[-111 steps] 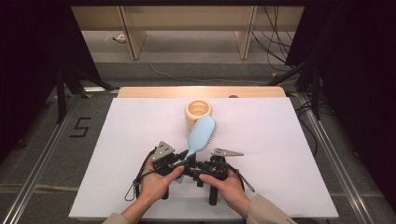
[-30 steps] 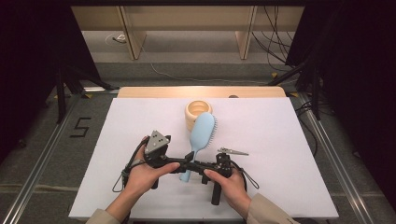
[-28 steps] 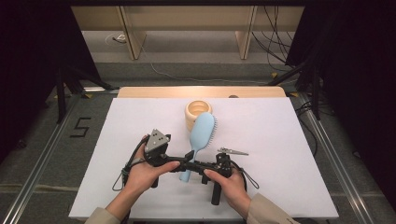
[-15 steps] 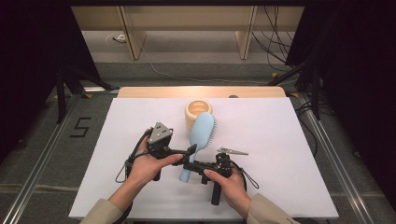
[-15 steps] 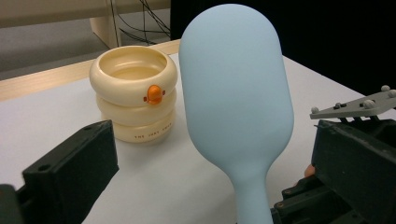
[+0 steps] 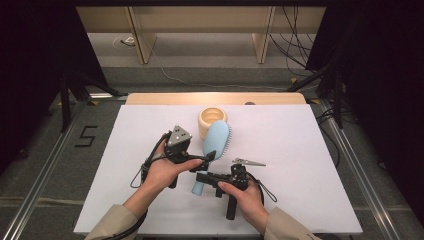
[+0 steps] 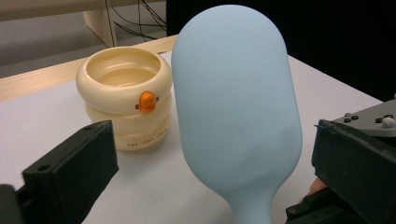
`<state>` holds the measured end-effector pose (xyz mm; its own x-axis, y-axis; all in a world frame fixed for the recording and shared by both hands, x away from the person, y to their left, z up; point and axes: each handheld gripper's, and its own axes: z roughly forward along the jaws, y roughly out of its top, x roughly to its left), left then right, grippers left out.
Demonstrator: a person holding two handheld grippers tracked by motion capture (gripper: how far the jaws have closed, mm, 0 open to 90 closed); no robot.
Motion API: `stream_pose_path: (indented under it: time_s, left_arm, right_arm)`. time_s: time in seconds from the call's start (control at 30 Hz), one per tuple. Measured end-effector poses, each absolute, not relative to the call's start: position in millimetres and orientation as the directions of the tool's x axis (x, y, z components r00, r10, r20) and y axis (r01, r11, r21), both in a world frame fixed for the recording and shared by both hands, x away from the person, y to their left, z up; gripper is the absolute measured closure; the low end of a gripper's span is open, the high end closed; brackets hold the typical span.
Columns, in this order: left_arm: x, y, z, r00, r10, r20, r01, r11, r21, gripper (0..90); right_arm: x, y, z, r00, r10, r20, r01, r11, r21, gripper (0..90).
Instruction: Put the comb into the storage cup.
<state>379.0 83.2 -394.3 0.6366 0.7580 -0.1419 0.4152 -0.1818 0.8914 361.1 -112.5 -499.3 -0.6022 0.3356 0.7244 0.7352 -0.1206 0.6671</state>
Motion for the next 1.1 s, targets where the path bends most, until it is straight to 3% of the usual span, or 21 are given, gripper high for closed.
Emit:
stream_pose_path:
  time_s: [1.1]
  left_arm:
    - [401, 61, -386, 0.657, 0.737, -0.159, 0.431, -0.194, 0.881, 0.0]
  right_arm:
    - [361, -112, -499, -0.605, 0.338, 0.721, 0.734, -0.115, 0.67, 68.7]
